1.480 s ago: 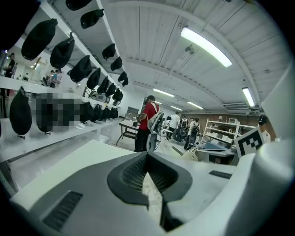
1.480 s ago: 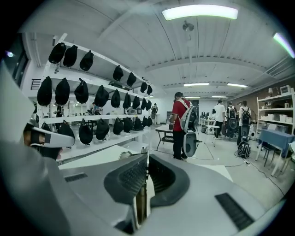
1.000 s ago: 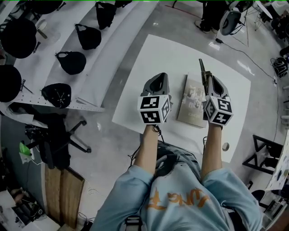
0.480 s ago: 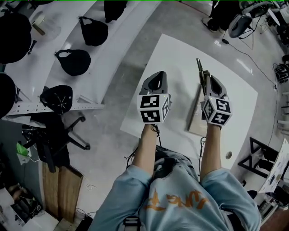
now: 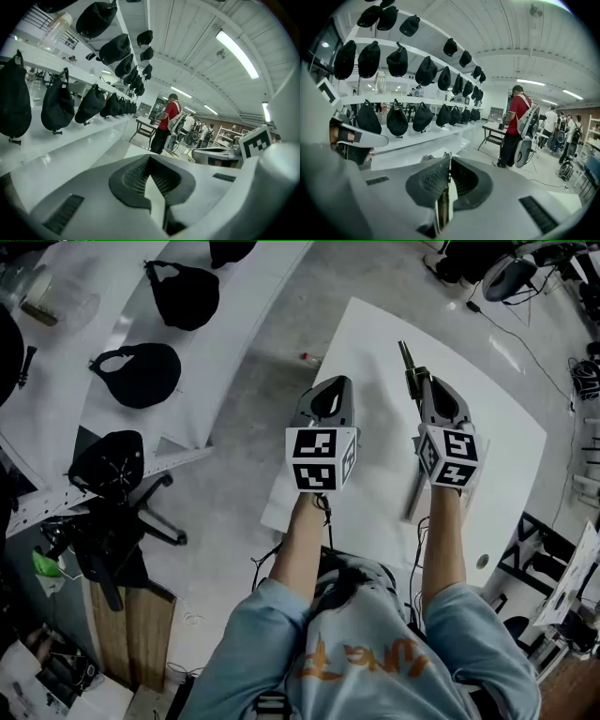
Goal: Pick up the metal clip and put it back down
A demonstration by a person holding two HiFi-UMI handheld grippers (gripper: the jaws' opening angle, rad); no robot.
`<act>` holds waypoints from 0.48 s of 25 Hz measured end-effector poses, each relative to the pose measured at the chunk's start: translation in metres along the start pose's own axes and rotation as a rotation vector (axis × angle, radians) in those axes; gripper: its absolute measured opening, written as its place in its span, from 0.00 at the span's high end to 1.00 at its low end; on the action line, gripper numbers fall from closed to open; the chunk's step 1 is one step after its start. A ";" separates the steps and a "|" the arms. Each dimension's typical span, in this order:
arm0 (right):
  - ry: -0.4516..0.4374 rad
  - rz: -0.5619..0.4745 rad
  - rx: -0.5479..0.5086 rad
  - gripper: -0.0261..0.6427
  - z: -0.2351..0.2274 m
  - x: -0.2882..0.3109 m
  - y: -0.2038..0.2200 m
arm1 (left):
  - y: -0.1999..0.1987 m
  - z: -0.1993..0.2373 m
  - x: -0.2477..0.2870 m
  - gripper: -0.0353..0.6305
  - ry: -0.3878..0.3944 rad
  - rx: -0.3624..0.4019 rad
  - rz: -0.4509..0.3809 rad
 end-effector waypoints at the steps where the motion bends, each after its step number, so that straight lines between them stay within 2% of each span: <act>1: -0.004 0.005 -0.011 0.91 0.003 0.006 0.001 | 0.001 0.003 0.004 0.93 0.008 0.000 0.003; 7: -0.019 0.051 -0.059 0.91 0.016 0.039 0.007 | 0.011 0.015 0.024 0.93 0.060 -0.009 0.028; 12: -0.041 0.074 -0.089 0.91 0.026 0.066 0.006 | 0.013 0.026 0.037 0.93 0.056 -0.002 0.028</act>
Point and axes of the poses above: the fingertips, and each gripper's own axes: x forward along the fingers, z to its left, y out of its underside, the point moved 7 cm from there along -x, backward along the fingers, and after that the axes turned 12 degrees about x, right-handed, at the moved point
